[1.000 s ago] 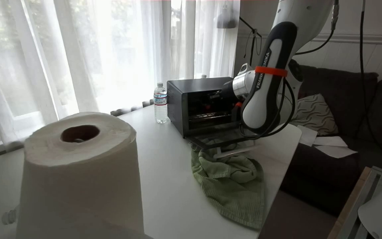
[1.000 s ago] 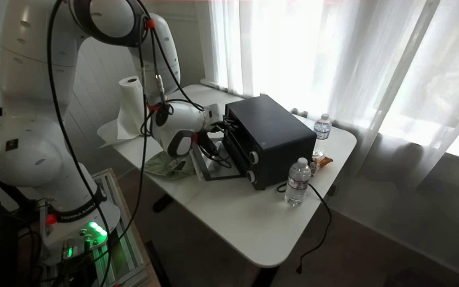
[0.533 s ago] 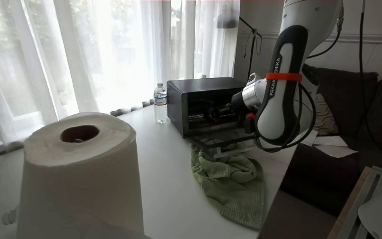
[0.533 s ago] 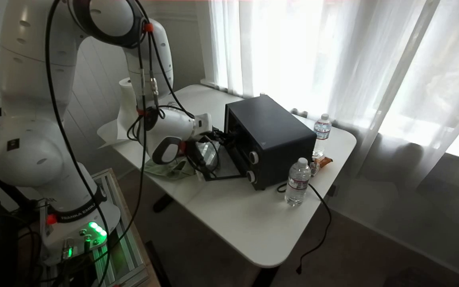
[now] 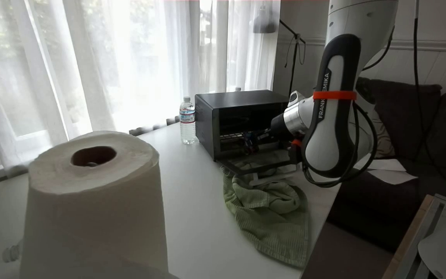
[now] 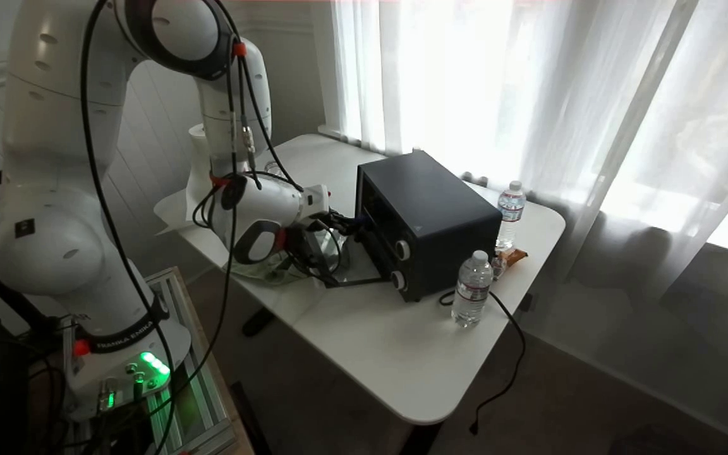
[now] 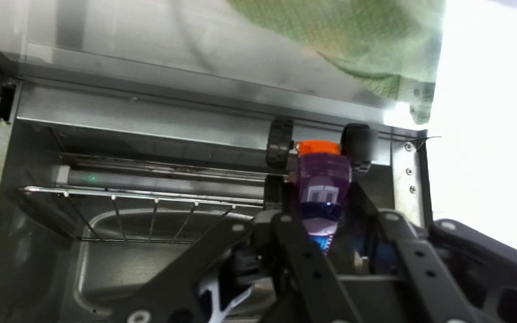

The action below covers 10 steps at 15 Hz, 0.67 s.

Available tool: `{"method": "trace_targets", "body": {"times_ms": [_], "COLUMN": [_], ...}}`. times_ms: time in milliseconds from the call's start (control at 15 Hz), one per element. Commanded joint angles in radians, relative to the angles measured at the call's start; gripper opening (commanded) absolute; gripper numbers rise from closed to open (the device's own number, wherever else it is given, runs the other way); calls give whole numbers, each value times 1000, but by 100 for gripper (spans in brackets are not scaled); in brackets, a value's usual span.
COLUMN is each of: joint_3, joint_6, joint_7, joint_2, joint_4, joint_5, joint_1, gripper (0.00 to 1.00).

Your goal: Remove the toy car from the microwave and put it on the table

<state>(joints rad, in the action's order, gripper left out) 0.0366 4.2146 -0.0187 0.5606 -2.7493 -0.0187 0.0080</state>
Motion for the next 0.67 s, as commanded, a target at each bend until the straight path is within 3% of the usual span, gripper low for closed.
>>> {"method": "trace_targets", "body": {"times_ms": [0,600], "joint_3": [2,28], "joint_6": [30,29], "joint_7": [-27,-56], "joint_2": [2,-1], "joint_4": [1,5], "joint_5": [37,58], "joint_1": [49,140], "gripper": [8,8]}}
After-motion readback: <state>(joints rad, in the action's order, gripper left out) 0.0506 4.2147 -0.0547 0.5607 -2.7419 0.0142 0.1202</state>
